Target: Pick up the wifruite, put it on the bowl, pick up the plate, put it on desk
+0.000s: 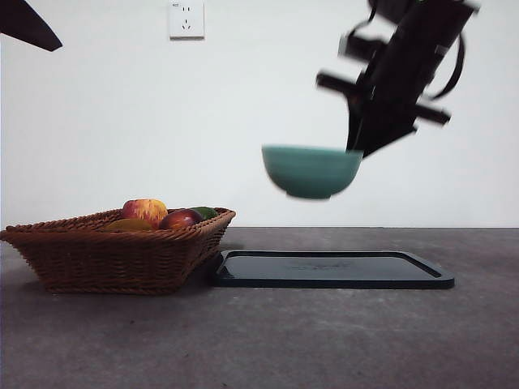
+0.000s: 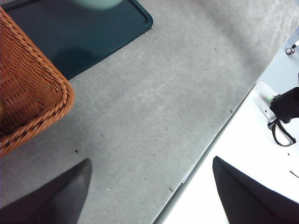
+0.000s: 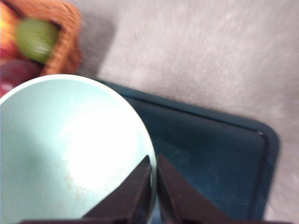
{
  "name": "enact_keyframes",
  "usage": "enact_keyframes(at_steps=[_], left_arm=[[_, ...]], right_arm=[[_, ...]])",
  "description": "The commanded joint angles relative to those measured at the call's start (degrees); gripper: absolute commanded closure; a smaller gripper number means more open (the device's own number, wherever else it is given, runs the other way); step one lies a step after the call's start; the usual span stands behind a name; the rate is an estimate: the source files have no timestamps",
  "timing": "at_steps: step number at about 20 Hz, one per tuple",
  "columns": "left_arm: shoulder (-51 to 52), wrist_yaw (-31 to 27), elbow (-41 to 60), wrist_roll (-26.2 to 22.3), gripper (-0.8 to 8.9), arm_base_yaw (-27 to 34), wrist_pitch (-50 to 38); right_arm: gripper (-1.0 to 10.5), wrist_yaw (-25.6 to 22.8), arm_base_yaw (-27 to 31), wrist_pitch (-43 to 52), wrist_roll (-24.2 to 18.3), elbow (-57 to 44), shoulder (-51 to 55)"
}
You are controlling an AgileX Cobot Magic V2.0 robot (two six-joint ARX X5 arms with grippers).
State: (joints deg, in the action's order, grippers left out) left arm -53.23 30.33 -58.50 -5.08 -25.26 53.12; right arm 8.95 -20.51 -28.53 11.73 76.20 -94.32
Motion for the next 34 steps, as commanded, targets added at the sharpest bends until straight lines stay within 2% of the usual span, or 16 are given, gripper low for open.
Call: enact_keyframes(at_steps=[1,7,11,14,23,25,34], left_arm=[[-0.3,0.3,-0.5,-0.7,4.15,-0.3,-0.4],[-0.3,0.3,-0.5,-0.7,4.15,-0.3,-0.3],[-0.3,0.3,-0.5,-0.7,4.15,-0.3,-0.3],[-0.3,0.3,-0.5,-0.7,4.15,-0.3,-0.3],[-0.3,0.3,-0.5,-0.5,4.15,-0.3,-0.3],[-0.3,0.3,-0.5,-0.5,4.15,-0.3,-0.3],[-0.3,0.3,-0.5,-0.5,4.15,-0.3,-0.3]], right_arm=[[9.4,0.2,-0.4,-4.1,-1.8,1.2,4.3],[9.4,0.6,-2.5,-16.8,-4.5,0.7,17.3],[9.4,0.6,-5.3,-16.7,-4.5,-6.1,24.7],[9.4,0.4,-8.1,-12.2,-2.4,-15.0,28.7],[9.4,-0.7,-16.4,3.7,3.4,-32.9,26.0],[9.4,-2.7,-16.9,5.3,3.3,-33.7,23.7],[9.4,-4.3,-16.9,9.4,3.3,-33.8,16.3]])
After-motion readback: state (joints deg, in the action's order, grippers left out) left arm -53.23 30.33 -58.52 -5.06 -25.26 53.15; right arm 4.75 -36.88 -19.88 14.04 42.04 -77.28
